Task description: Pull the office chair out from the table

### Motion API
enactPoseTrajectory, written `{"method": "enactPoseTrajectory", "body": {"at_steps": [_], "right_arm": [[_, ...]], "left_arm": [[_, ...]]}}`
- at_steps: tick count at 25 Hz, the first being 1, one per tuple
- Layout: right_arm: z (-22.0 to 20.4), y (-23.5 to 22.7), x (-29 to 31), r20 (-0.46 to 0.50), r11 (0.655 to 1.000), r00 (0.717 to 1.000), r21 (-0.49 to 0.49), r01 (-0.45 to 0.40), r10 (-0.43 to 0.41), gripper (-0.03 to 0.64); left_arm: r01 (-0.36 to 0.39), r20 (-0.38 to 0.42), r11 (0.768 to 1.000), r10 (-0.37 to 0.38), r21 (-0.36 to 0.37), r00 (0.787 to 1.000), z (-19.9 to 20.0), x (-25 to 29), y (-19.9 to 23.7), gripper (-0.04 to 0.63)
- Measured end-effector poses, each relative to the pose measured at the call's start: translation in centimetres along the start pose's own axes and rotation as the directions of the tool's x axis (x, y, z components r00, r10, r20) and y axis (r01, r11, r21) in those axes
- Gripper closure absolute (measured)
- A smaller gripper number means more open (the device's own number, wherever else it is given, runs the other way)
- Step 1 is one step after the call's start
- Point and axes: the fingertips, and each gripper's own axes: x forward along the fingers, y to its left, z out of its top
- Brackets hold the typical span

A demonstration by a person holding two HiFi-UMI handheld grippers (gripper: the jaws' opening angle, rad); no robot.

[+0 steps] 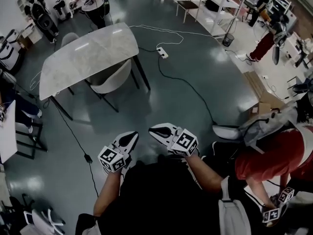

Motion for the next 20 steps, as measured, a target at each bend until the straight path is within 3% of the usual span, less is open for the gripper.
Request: {"method": "enactPoseTrajectory", "body": {"at_steps": [4, 15, 20], "right_arm": [[-0.1, -0.4, -1.0, 0.001, 0.999, 0.999, 0.009, -0.033, 0.033, 0.595], [-2.8, -4.0, -4.3, -0.031, 1.000, 0.999, 0.020, -0.020, 0.021, 0.595], [-3.3, -5.8, -3.3, -0.037, 0.998, 0.999, 0.054, -0.013, 0.015, 0.595]], "left_arm": [[-0.005, -0.008, 1.000, 0.005, 0.004, 1.000, 0.0, 1.6, 0.0, 0.583], [0.010, -0.068, 1.000, -0.011, -0.006, 0.998, -2.8, 6.5, -2.1, 0.583], [-0.003, -0.087, 1.000, 0.000, -0.031, 0.996, -3.2, 6.8, -0.4, 0.583]]}}
